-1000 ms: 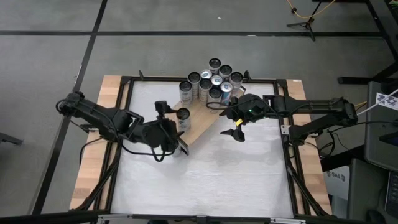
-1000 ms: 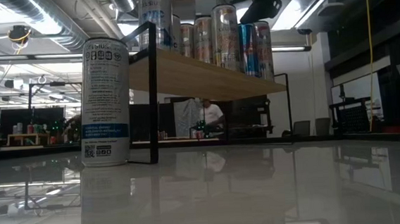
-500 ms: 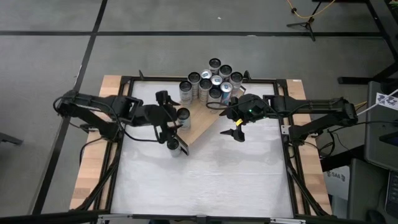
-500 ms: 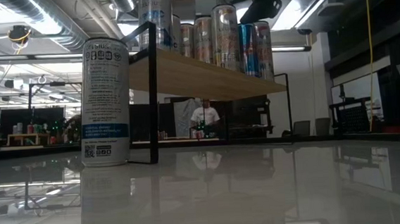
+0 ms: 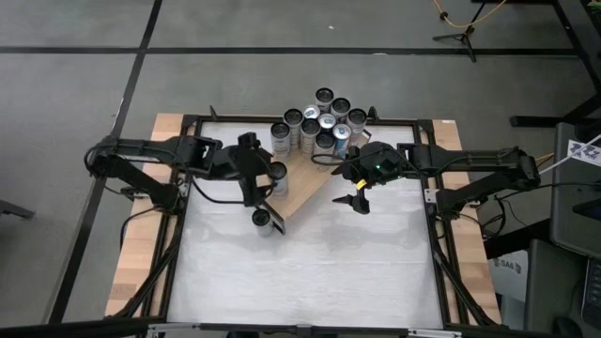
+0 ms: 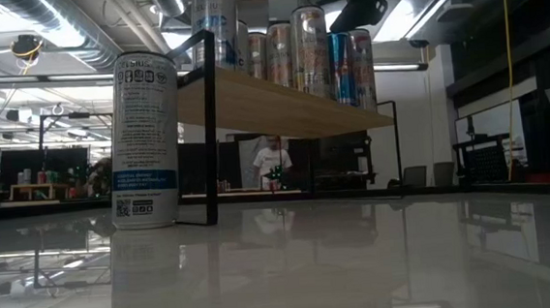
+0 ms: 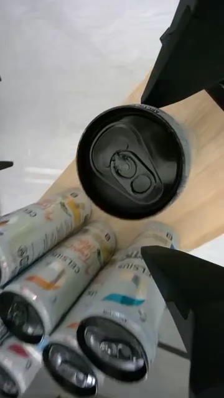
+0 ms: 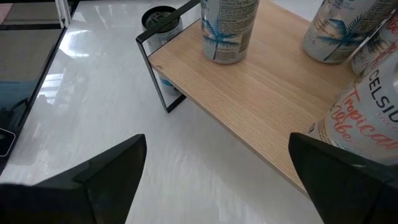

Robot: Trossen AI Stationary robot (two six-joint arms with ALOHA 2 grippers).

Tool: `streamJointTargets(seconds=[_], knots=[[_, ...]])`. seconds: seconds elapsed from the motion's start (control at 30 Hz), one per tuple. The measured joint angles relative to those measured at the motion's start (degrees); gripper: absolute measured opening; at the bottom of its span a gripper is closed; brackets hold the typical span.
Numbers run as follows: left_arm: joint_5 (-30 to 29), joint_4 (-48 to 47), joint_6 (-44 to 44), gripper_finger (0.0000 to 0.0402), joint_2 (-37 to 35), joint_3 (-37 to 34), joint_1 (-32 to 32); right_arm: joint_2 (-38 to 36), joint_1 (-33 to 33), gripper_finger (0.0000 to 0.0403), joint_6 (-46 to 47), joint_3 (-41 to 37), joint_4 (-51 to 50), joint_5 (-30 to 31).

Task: Place canned beverage on shelf
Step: Put the white-blue soda can on the shelf aligned with the other white-blue soda can

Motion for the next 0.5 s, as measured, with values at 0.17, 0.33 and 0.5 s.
streamJointTargets(seconds=[0.17,0.33,0.5], knots=[[2.0,0.61,-0.19,0.0373,0.38,0.02,1.14,0.0,0.0,0.0388,0.01,0.02,0.0,-0.02],[2.46,0.61,-2.87,0.037,1.53,0.0,1.74,0.0,0.0,0.0388,0.01,0.02,0.0,-0.02],[2.58,0.57,-2.87,0.0345,2.75,0.0,1.78,0.0,0.0,0.0388,-0.01,0.0,0.0,-0.02]])
